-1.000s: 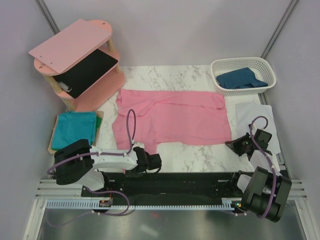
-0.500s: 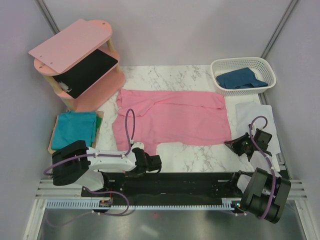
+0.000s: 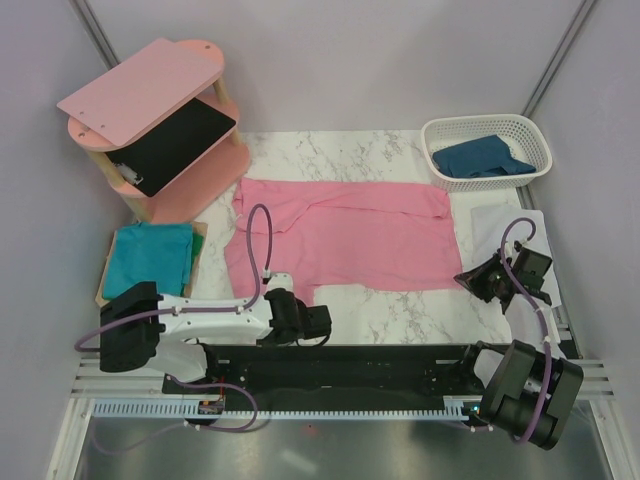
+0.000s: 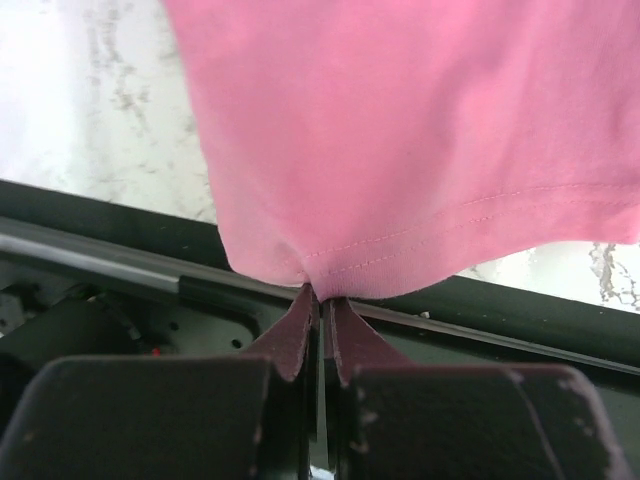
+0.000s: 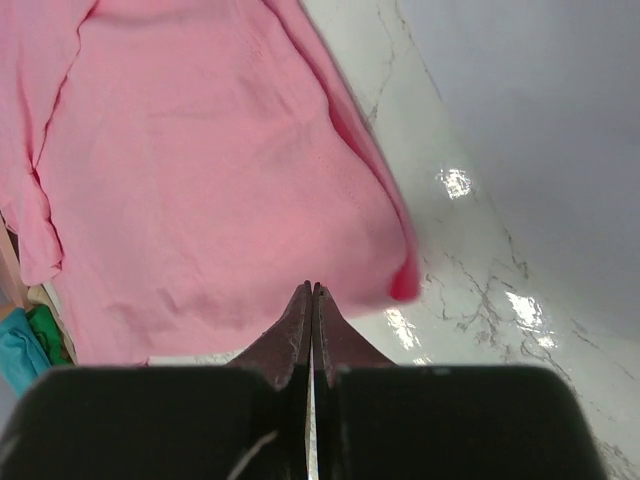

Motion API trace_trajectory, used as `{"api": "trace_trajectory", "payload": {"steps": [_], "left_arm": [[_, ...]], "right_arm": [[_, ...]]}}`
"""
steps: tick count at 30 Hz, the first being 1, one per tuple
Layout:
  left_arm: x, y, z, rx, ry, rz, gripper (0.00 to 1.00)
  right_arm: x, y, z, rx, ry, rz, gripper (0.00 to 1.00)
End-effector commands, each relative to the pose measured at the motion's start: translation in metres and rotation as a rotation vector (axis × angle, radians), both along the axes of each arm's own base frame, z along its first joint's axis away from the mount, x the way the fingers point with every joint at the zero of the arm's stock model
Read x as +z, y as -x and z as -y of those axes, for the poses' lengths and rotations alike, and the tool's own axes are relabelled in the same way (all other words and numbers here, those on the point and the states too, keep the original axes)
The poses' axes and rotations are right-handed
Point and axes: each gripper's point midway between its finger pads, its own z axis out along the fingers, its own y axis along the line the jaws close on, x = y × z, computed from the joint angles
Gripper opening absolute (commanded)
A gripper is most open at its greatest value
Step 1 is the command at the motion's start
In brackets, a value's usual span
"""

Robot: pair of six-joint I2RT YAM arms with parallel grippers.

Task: Fold and stack the t-shirts
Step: Grap the side of the flattened tshirt closest away from the robot with both arms

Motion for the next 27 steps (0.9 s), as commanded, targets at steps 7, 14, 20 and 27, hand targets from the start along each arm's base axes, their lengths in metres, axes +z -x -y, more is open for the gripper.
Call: {"api": "trace_trajectory", "payload": {"steps": [7, 14, 20, 27], "left_arm": [[0.063, -0.028, -0.012, 0.085, 0.012, 0.177, 0.02], [0.063, -0.044, -0.008, 0.085, -0.029, 0.174, 0.02], [0.061, -0.049, -0.009, 0.076, -0.035, 0.169, 0.02], [0.059, -0.049, -0.009, 0.069, -0.030, 0.170, 0.02]], "right_arm": [[0.022, -0.015, 0.009, 0.046, 0.062, 0.063, 0.00], [0.018, -0.011, 0.007, 0.047, 0.077, 0.025, 0.09], [0.003, -0.002, 0.018, -0.046, 0.094, -0.069, 0.40], [-0.010, 0.011, 0.016, -0.102, 0.069, -0.103, 0.51]]}}
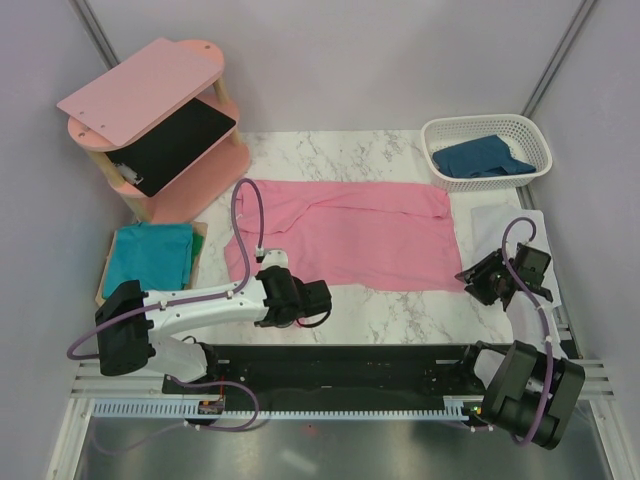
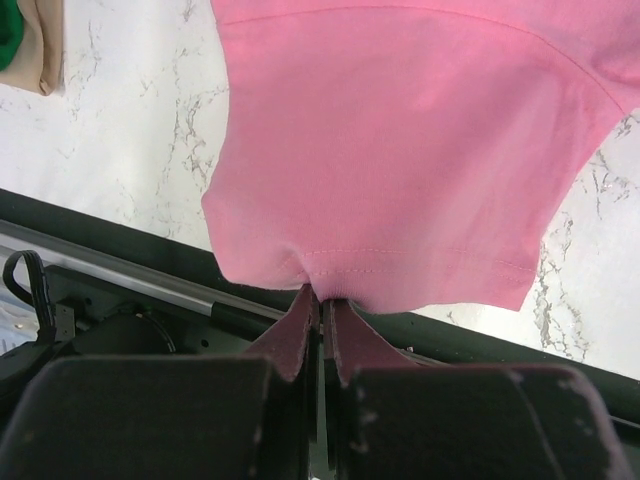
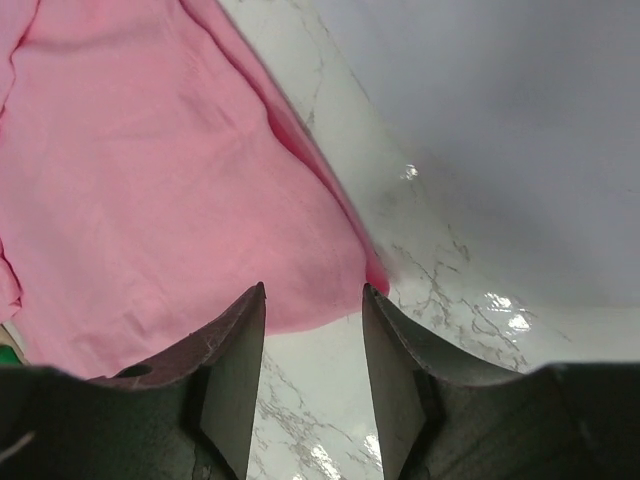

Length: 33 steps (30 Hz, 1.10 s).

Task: Fold and stack the t-shirts
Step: Grap the side of the flattened tshirt closest away from the robot with both arms

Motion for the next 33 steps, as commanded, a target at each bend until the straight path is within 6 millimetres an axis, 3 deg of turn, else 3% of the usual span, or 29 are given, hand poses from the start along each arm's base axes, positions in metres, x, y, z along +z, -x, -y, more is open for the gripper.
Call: {"api": "trace_trajectory", "payload": {"steps": [1, 14, 24, 27, 28, 33], "left_arm": [[0.007, -0.011, 0.000, -0.021, -0.004, 0.056, 0.02], [0.002, -0.015, 0.003, -0.041, 0.001, 0.052, 0.02], [0.007, -0.020, 0.005, -0.052, 0.024, 0.064, 0.02], [0.009, -0.021, 0.003, -0.047, 0.029, 0.066, 0.02], [0.009, -0.021, 0.002, -0.046, 0.028, 0.065, 0.02], [0.010, -0.021, -0.004, -0.032, 0.034, 0.069, 0.02]], "right_arm": [[-0.007, 0.008, 0.002, -0.054, 0.000, -0.022, 0.51], [0.005, 0.018, -0.001, -0.082, -0.002, -0.024, 0.50], [-0.028, 0.023, -0.003, -0.114, -0.039, -0.078, 0.50], [-0.033, 0.019, -0.001, -0.119, -0.041, -0.075, 0.45], [-0.034, 0.018, 0.000, -0.121, -0.039, -0.074, 0.37], [-0.029, 0.007, 0.002, -0.097, -0.020, -0.011, 0.22]]}}
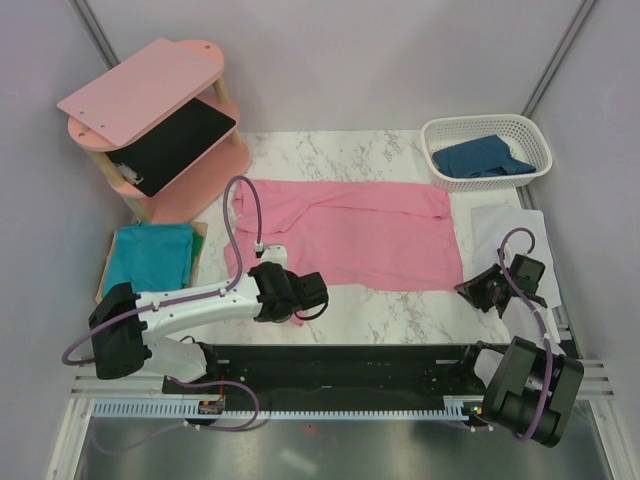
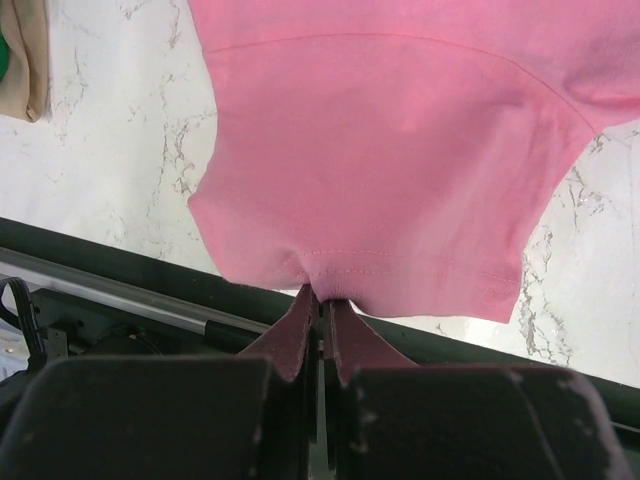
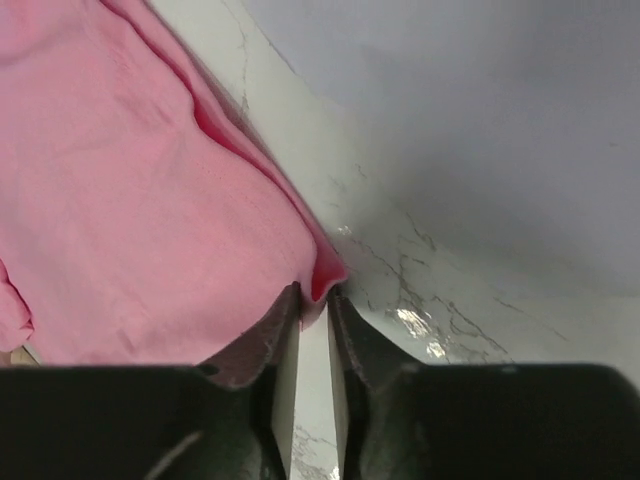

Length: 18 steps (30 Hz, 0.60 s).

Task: Fold and stack the t-shirts
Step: Grap the side of the flattened tshirt closest away from the robot with both arms

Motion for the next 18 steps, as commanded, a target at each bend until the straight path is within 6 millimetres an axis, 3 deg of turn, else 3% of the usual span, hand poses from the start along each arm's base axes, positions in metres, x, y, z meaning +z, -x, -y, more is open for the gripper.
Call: {"api": "trace_trajectory", "payload": {"steps": [1, 6, 11, 18], "left_arm": [[0.010, -0.009, -0.008, 0.001, 0.004, 0.059, 0.02], [0.016, -0.011, -0.012, 0.015, 0.007, 0.059, 0.02], [0.023, -0.018, -0.016, 0.016, -0.014, 0.061, 0.02], [0.039, -0.045, -0.021, 0.041, -0.012, 0.083, 0.02]], "right_arm": [[-0.002, -0.006, 0.006, -0.004, 0.040, 0.038, 0.15], [0.016, -0.015, 0.002, 0.044, 0.043, 0.119, 0.02], [0.034, -0.021, 0.003, 0.117, 0.087, 0.161, 0.00], [0.050, -0.039, 0.010, 0.170, 0.116, 0.187, 0.00]]}}
